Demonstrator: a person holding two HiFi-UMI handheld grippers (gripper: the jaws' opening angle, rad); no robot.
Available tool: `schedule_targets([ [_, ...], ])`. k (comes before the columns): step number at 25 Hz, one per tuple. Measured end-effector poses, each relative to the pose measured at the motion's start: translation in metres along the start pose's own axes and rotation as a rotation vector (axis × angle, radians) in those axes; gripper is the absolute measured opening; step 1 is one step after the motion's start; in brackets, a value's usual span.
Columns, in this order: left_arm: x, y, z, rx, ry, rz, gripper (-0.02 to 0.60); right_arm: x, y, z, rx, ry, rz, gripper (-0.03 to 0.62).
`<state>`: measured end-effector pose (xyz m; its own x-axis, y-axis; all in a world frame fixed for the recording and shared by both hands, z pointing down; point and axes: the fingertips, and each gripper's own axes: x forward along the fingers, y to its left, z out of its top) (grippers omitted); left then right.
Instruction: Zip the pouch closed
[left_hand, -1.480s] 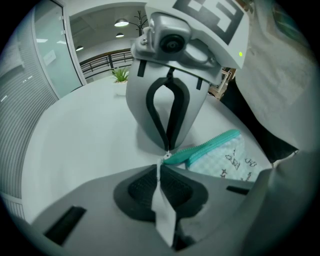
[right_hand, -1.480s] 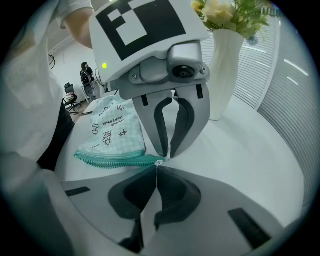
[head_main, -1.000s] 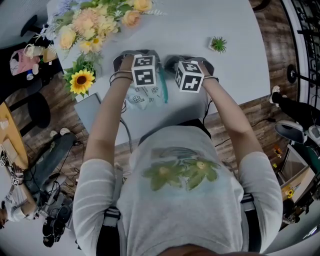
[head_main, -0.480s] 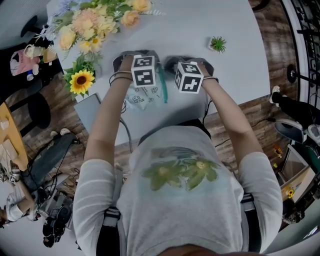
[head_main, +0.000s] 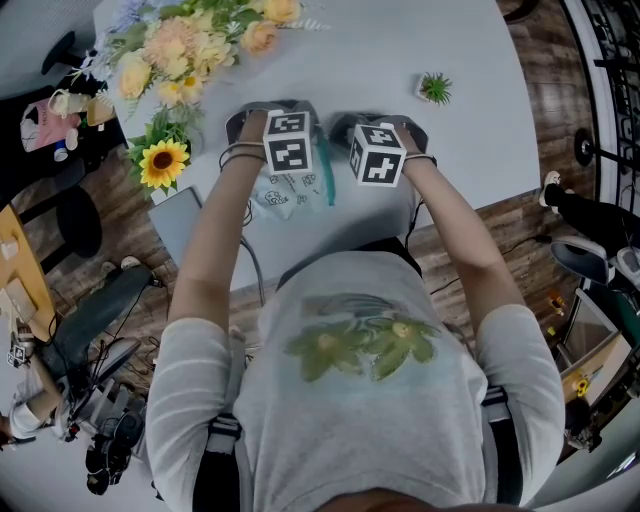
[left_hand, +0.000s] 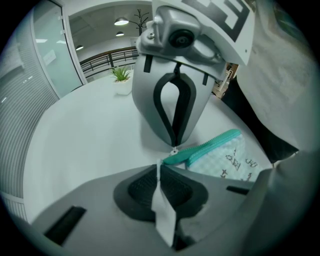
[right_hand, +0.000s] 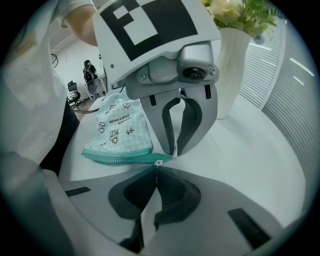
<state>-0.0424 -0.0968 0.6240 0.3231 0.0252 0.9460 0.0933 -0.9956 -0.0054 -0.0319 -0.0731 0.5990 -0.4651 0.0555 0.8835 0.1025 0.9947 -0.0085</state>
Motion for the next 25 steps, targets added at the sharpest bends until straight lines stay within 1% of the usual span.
schedule_targets([
  [12,0.000,0.000,0.000,0.006,0.007,0.004,0.025,-0.001,0.004,-0.002,0.013,0.000,0.010,0.018],
  [19,0.000,0.000,0.002,0.023,0.029,0.006,0.025,-0.001,0.010,-0.003,0.021,0.007,0.044,0.018],
  [25,0.001,0.000,0.001,0.022,0.029,0.009,0.025,0.001,0.011,-0.004,0.040,0.003,0.041,0.018],
])
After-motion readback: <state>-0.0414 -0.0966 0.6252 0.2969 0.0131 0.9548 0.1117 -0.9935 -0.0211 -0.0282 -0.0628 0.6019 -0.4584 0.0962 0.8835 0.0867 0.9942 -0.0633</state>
